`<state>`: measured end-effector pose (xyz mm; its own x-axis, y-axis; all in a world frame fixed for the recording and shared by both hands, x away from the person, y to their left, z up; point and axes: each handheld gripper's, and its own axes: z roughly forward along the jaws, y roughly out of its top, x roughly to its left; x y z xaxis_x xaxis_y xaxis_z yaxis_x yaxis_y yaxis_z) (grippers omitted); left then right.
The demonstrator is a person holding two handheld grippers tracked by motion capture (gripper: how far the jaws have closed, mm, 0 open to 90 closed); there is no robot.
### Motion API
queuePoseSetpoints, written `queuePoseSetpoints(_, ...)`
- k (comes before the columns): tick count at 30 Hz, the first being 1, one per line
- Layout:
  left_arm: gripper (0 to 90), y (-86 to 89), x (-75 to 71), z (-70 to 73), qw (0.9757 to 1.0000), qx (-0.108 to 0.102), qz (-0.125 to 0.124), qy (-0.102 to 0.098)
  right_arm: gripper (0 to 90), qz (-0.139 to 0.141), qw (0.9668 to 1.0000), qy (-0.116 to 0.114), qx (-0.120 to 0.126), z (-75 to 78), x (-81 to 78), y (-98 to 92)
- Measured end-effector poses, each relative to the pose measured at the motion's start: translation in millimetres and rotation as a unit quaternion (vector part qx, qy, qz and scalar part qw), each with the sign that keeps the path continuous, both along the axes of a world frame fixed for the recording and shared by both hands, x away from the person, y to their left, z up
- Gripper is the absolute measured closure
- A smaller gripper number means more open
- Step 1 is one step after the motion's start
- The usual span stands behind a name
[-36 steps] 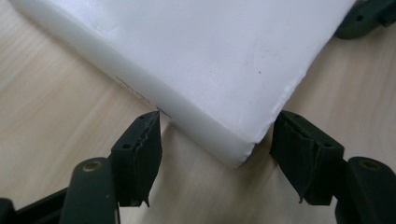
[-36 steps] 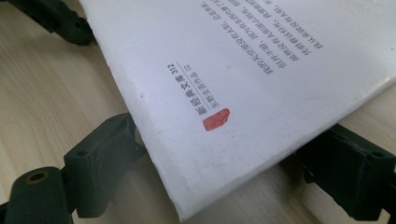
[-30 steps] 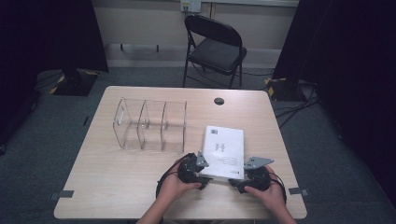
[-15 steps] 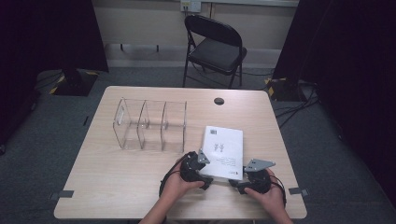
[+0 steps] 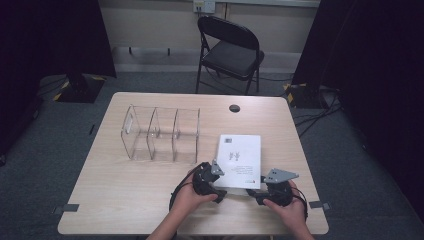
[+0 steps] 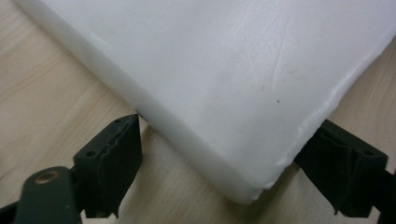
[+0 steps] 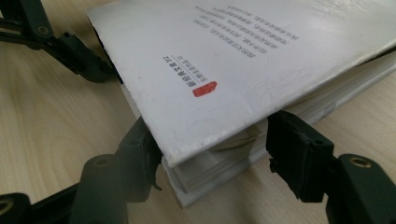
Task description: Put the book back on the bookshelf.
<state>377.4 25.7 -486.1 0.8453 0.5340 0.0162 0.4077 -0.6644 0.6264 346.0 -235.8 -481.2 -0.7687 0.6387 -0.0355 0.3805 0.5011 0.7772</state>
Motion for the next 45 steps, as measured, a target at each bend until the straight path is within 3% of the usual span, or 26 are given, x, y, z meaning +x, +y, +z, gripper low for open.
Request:
queuePoseSetpoints(2,16.1,2.9,-2.6,3.5,0.9998,-0.006,0.0,-0.016,38.3,0.002,1.0,0.001,0.002,0.8,0.0,-0.5)
queuePoseSetpoints(4,16.0,4.7,-4.2,8.2,0.9997,-0.01,-0.009,-0.02,38.8,0.001,1.0,0.001,0.005,1.6,0.6,-0.6)
queuePoseSetpoints(5,16.2,3.9,-6.0,14.1,0.9991,-0.002,-0.037,-0.023,39.1,0.0,1.0,0.001,0.003,2.9,0.5,-0.5)
queuePoseSetpoints(6,17.0,3.9,-6.0,14.1,0.9991,-0.002,-0.037,-0.023,39.1,0.0,1.0,0.001,0.003,2.9,0.5,-0.5)
queuePoseSetpoints(7,17.0,2.9,-8.1,17.7,0.998,-0.002,-0.042,-0.047,39.4,-0.001,1.0,0.001,0.005,3.1,0.6,-0.5)
queuePoseSetpoints(8,17.0,1.7,-8.2,20.5,0.9972,-0.001,-0.048,-0.056,40.5,-0.002,1.0,-0.001,0.004,4.9,0.9,-0.7)
queuePoseSetpoints(12,16.1,-7.6,-3.5,28.9,0.9974,-0.016,-0.05,-0.049,41.5,-0.004,1.0,-0.001,0.008,6.0,2.0,-1.7)
queuePoseSetpoints(14,15.8,-14.5,-2.8,31.9,0.9957,-0.013,-0.068,-0.062,41.6,-0.004,1.0,-0.002,0.007,6.3,1.8,-1.5)
queuePoseSetpoints(16,16.1,-24.8,-3.1,32.2,0.9949,-0.013,-0.081,-0.059,41.8,-0.006,0.9999,-0.001,0.009,7.3,1.6,-1.2)
queuePoseSetpoints(17,14.1,-29.2,-3.7,31.1,0.994,-0.004,-0.084,-0.069,41.8,-0.003,1.0,-0.003,0.006,8.2,1.9,-1.1)
queuePoseSetpoints(19,12.8,-38.6,-4.5,29.2,0.9922,0.003,-0.083,-0.093,41.9,-0.003,0.9999,-0.004,0.009,8.5,2.1,-1.3)
queuePoseSetpoints(20,11.5,-38.6,-4.5,29.2,0.9922,0.003,-0.083,-0.093,41.9,-0.003,0.9999,-0.004,0.009,8.5,2.1,-1.3)
queuePoseSetpoints(22,9.6,-44.4,-4.2,29.5,0.9906,0.024,-0.088,-0.102,41.9,-0.004,1.0,-0.004,0.007,9.2,2.0,-0.7)
queuePoseSetpoints(23,8.1,-47.0,-3.3,27.2,0.9901,0.017,-0.087,-0.109,42.0,-0.005,0.9999,-0.005,0.009,10.0,1.7,-0.5)
queuePoseSetpoints(25,5.1,-50.7,-2.3,25.1,0.9893,0.023,-0.084,-0.117,42.0,-0.004,0.9999,-0.006,0.007,11.3,1.8,0.3)
queuePoseSetpoints(27,7.9,-53.8,-2.7,22.6,0.9857,0.035,-0.085,-0.141,42.1,-0.003,0.9999,-0.005,0.008,11.3,2.1,-0.1)
queuePoseSetpoints(30,5.2,-57.4,-2.0,20.5,0.9835,0.051,-0.086,-0.151,42.2,-0.002,1.0,-0.002,0.009,11.4,2.7,-0.5)
queuePoseSetpoints(31,4.3,-59.8,-1.9,17.8,0.9848,0.038,-0.078,-0.151,42.2,-0.002,1.0,-0.003,0.007,12.0,2.8,-0.2)
queuePoseSetpoints(35,1.7,-63.0,-1.1,16.3,0.982,0.06,-0.073,-0.164,42.2,-0.002,1.0,-0.001,0.007,12.2,3.9,0.2)
queuePoseSetpoints(37,4.0,-63.8,-2.0,15.0,0.9823,0.05,-0.06,-0.17,42.2,-0.002,1.0,0.0,0.006,12.0,4.5,0.3)
queuePoseSetpoints(38,6.3,-61.6,-1.2,17.2,0.9805,0.059,-0.067,-0.175,42.2,-0.001,1.0,-0.001,0.007,11.8,4.9,0.1)
queuePoseSetpoints(39,8.9,-61.1,-1.0,17.2,0.9821,0.049,-0.063,-0.171,42.3,-0.001,1.0,0.002,0.008,11.6,5.1,-0.1)
queuePoseSetpoints(40,9.4,-61.2,-1.9,16.5,0.982,0.043,-0.061,-0.174,42.3,-0.002,0.9999,0.004,0.011,11.6,5.3,-0.3)
queuePoseSetpoints(44,16.8,-60.1,-5.4,20.3,0.977,0.068,-0.075,-0.188,42.3,-0.004,0.9999,0.005,0.012,11.7,7.0,-0.2)
queuePoseSetpoints(45,18.4,-60.0,-5.8,20.5,0.9774,0.067,-0.075,-0.186,42.2,-0.001,0.9998,0.008,0.018,11.1,8.3,-1.2)
